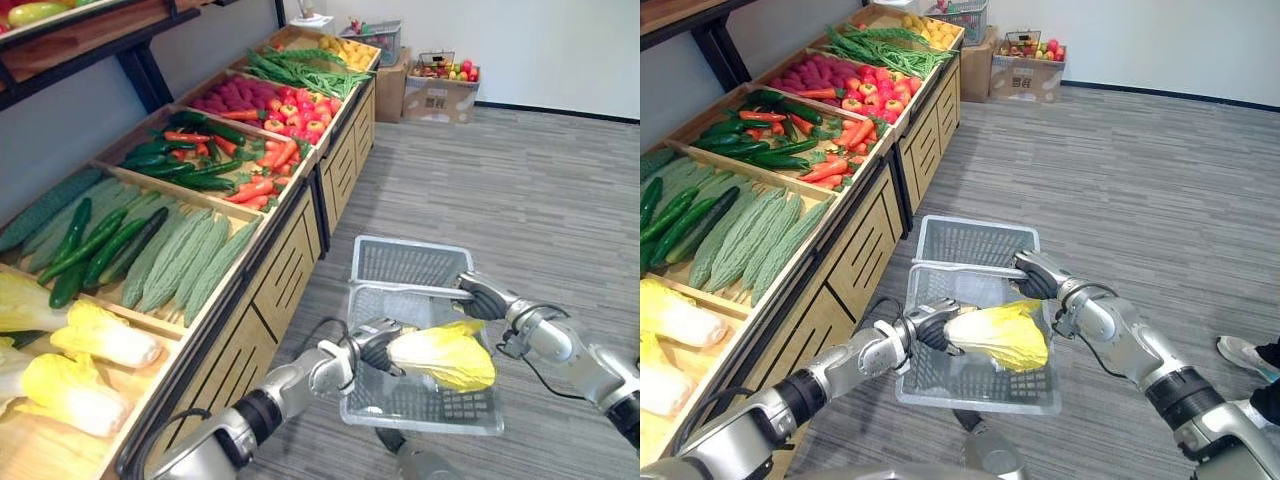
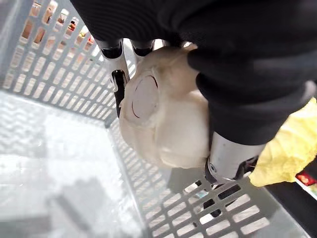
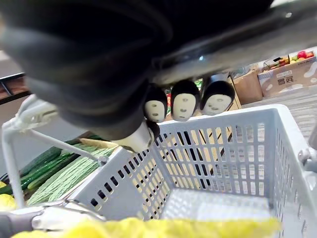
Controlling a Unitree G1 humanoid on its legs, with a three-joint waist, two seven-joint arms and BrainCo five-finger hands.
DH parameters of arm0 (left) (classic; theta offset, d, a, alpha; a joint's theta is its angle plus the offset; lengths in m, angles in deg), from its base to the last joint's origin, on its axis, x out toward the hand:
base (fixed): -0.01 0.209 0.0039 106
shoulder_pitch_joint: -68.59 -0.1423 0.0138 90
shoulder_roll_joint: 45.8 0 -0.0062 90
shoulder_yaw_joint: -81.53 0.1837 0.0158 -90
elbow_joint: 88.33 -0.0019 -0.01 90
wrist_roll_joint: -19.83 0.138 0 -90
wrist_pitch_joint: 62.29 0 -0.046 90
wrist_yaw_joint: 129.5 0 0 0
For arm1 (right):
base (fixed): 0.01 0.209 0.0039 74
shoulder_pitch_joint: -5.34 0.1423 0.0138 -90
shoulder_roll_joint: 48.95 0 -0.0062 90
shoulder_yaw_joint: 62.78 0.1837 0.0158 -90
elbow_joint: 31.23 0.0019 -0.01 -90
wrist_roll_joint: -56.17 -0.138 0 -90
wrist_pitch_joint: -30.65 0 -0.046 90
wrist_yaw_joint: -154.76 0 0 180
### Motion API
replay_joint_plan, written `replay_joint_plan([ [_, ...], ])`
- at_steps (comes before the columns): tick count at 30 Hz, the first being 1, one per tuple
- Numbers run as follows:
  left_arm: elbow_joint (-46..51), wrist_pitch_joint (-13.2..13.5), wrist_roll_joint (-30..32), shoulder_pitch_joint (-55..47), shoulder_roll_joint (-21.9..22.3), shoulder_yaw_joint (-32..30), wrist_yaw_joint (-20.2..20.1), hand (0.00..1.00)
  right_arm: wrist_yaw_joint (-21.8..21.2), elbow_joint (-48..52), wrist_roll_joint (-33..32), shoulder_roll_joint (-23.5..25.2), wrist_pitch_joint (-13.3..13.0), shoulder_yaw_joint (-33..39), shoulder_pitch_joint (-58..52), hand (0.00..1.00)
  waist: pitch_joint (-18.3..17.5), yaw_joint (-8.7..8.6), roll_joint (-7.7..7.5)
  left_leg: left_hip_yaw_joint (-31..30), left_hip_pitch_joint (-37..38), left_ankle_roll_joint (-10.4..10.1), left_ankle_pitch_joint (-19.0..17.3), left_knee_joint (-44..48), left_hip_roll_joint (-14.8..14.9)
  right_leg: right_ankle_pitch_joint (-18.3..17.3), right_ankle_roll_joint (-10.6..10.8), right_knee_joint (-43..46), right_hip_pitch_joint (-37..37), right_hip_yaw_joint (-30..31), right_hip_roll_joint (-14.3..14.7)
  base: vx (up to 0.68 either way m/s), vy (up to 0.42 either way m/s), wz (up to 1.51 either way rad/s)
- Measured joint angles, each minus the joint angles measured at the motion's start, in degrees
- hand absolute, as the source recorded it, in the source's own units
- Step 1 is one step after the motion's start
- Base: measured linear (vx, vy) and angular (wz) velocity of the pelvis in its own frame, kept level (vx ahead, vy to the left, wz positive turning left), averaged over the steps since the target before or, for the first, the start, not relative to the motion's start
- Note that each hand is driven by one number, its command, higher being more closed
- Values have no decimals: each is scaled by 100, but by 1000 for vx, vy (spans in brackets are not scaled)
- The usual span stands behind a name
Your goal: Pick vegetable in the basket
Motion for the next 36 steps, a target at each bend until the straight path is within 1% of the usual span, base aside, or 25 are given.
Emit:
replay_joint_plan([
  [5,-288,-2,379,157,42,-82,140,100,-72,3,-111,0,-18,-37,55,100,25,-1,1,124,-3,0,1,-11,-9,1,1,16,-81,93,52,-13,13,-10],
  [6,-290,-2,385,166,45,-134,149,0,-104,3,-123,0,-18,-43,91,100,62,-28,7,142,-1,0,1,-16,-19,1,1,17,-88,122,57,-14,11,-15],
  [10,-512,-9,391,264,152,-214,166,0,-161,3,-174,-1,-17,-43,125,100,156,-42,7,144,3,0,1,-23,-38,1,2,17,-99,156,60,-15,4,-4],
  [12,-612,-63,396,314,210,-222,171,0,-167,3,-180,-2,-15,-43,126,100,176,-41,4,145,3,0,1,-26,-38,1,2,17,-102,162,65,0,0,0],
  [23,-727,-121,391,352,258,-256,174,0,-194,0,-205,-1,-17,-61,118,100,249,-36,-7,95,-10,4,3,-46,-54,1,2,18,-89,128,37,-9,-2,2],
  [26,-725,-122,385,353,292,-261,168,0,-192,-30,-204,-1,-14,-12,48,100,300,-67,-13,-91,-97,43,34,-113,-90,1,3,13,-88,-24,-56,-37,-13,26],
  [28,-678,-129,365,348,341,-263,167,0,-191,-115,-196,43,-11,182,-93,100,310,-31,-12,-233,-159,79,70,-164,-126,0,4,11,-75,-126,-128,-48,-19,40],
  [30,-171,-205,264,276,324,-330,162,0,-187,-375,-157,211,10,554,-287,100,317,-11,-19,-539,-283,144,116,-244,-186,-15,19,6,-39,-367,-286,-68,-30,60],
  [31,37,-209,244,204,328,-414,163,0,-185,-460,-141,266,22,655,-356,100,321,-13,-23,-614,-290,155,123,-250,-187,-23,23,2,-5,-442,-321,-58,-29,62],
  [33,759,-206,-146,-106,335,-605,163,0,-181,-735,-40,434,72,978,-672,100,328,60,-26,-910,-319,208,156,-308,-204,-70,21,-3,154,-697,-437,-74,-36,71],
  [34,1204,-202,-256,-334,335,-715,162,0,-178,-918,39,525,79,1212,-890,100,331,95,-32,-1148,-348,239,179,-348,-237,-112,24,-5,245,-881,-527,-79,-35,89],
  [36,1796,-182,-591,-694,319,-831,138,0,-167,-1274,115,680,147,1575,-1169,100,326,138,-34,-1526,-488,295,193,-366,-288,-165,18,-6,324,-1194,-696,-80,-29,97],
])
